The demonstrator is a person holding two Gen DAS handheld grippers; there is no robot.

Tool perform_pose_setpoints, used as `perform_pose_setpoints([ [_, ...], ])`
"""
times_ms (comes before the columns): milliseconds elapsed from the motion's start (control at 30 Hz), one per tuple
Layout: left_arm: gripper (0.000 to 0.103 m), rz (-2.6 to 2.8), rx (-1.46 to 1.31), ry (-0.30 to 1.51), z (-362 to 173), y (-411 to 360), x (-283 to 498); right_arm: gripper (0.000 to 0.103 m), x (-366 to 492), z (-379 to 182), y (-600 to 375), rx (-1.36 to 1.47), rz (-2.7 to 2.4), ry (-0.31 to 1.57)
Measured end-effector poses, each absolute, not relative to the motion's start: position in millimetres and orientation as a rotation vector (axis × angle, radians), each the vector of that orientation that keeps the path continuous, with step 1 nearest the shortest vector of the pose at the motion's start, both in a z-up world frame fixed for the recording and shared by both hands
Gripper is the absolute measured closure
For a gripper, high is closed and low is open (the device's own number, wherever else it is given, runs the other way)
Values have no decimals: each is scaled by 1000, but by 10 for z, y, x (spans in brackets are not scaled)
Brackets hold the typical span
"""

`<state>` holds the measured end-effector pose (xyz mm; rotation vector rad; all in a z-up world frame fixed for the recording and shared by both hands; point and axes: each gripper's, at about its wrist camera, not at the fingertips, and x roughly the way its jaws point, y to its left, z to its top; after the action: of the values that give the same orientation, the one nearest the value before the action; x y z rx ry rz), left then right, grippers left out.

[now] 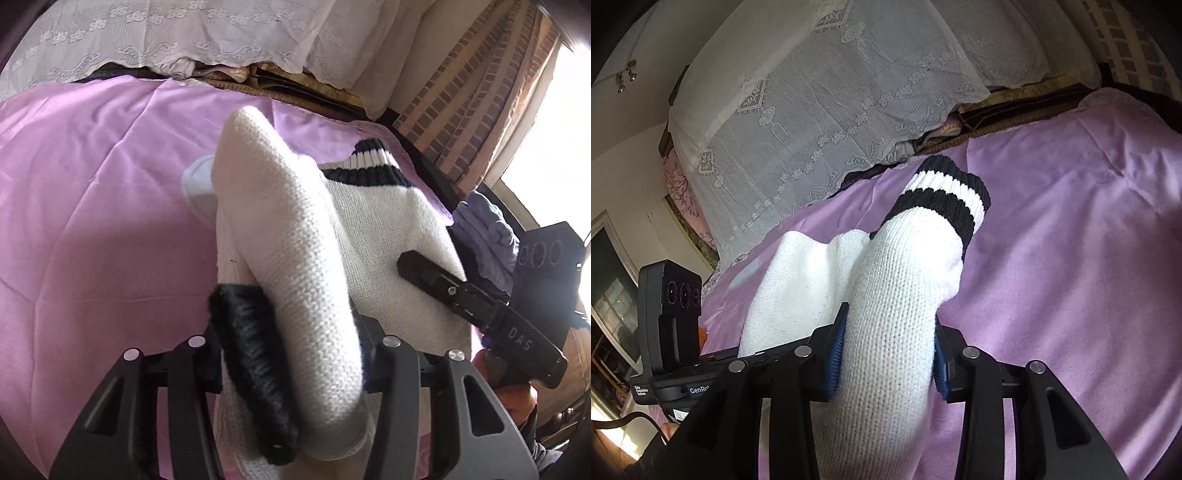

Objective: Fold small clothes
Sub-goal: 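Lift the bundle with both tools and carry it toward the clothes stack, then lower the bundle onto the folded clothes stack with both tools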

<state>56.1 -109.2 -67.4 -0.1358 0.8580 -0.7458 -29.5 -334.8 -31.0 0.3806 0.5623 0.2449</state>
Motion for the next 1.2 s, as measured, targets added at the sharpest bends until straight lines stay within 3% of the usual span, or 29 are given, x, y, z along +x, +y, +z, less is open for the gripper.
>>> perform_pose_setpoints([
  [567, 56, -991, -64, 818, -268, -2639, 472, 64, -862, 313, -4777, 376, 4, 414],
  [833, 56, -1040, -68, 827, -214, -2905, 344, 64, -1045, 386, -5022, 391, -25, 379],
  [1200, 56, -1173, -2, 726, 726, -3645, 26, 64, -1535, 1316, -5551, 335, -79, 237],
])
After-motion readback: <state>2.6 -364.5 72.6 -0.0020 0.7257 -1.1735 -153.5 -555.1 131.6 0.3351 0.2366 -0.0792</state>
